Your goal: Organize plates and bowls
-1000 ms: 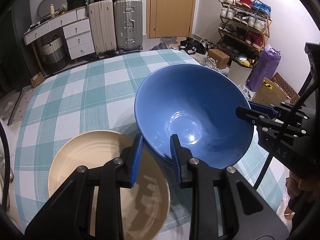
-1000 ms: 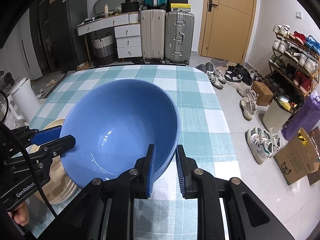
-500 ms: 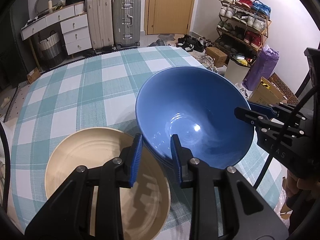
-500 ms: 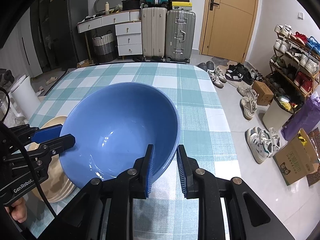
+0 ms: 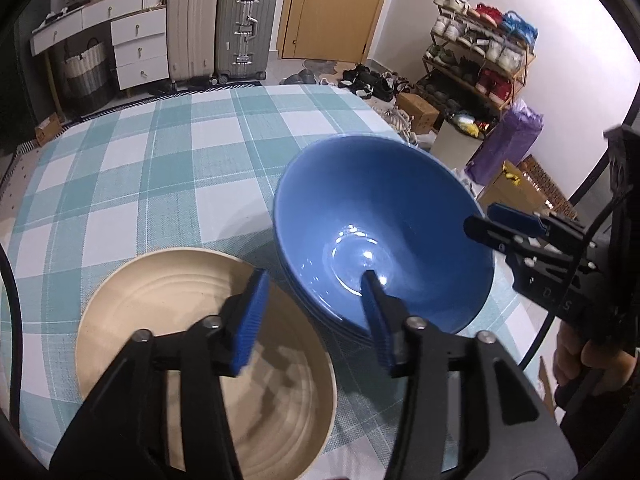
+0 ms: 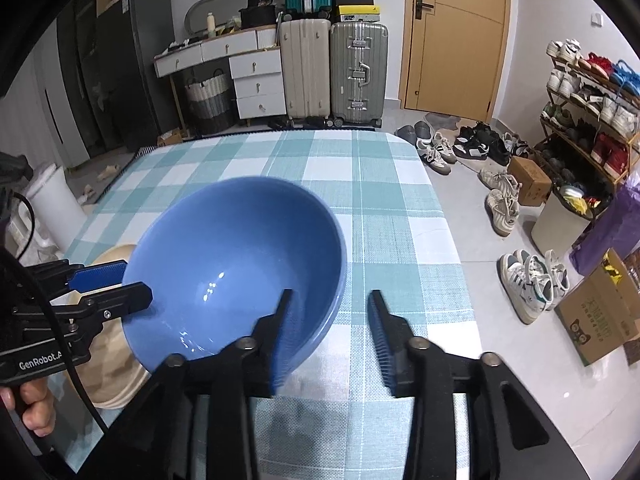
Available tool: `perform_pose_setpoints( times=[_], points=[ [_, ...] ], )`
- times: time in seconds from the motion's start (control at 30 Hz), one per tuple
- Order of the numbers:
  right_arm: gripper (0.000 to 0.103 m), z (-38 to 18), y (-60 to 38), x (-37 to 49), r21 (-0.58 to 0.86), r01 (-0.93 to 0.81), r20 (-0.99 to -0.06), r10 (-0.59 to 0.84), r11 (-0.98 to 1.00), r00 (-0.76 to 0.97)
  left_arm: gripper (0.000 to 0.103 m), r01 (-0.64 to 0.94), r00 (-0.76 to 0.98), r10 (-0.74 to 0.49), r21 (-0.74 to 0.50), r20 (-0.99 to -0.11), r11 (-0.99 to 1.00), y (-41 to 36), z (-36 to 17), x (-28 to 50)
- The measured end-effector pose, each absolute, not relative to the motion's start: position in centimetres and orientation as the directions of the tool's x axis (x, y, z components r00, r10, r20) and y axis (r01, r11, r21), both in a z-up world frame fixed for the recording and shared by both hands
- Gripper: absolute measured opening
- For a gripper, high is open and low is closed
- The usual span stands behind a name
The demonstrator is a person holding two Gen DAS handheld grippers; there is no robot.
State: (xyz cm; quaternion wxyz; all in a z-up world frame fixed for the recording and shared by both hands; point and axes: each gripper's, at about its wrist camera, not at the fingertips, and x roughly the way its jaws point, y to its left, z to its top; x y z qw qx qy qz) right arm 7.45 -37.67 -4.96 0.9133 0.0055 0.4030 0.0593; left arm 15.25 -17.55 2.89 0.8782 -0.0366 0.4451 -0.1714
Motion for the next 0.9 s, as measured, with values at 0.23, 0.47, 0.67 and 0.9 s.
perform_pose_setpoints(
  times=[0.23, 0.47, 0.67, 0.9],
  points=[
    [0.084, -4.8, -38.9, 7.6, 0.157, -0.095, -0.718, 0.179, 0.983, 0.672, 0.085, 0.235, 0.559, -0.367, -0.282, -0.743, 0.93, -15.2, 3.9, 16.5],
    [0.084, -6.0, -39.2, 8.3, 0.245, -0.078, -0.723, 0.236, 0.966, 0.649, 0.102, 0.19, 0.527, -0.409, -0.367, -0.745, 0.911, -14.1, 2.7, 18.0],
    [0.084, -6.9, -38.9, 8.6, 0.331, -0.1, -0.701, 0.315, 0.938, 0.64, 0.102, 0.161, 0.495, -0.433, -0.41, -0.753, 0.898, -14.5, 1.0, 19.1],
    [0.074, -8.2, -38.8, 9.1, 0.397, -0.093, -0.689, 0.364, 0.913, 0.626, 0.081, 0.136, 0.464, -0.473, -0.468, -0.749, 0.873, -15.0, -0.7, 20.2]
  ],
)
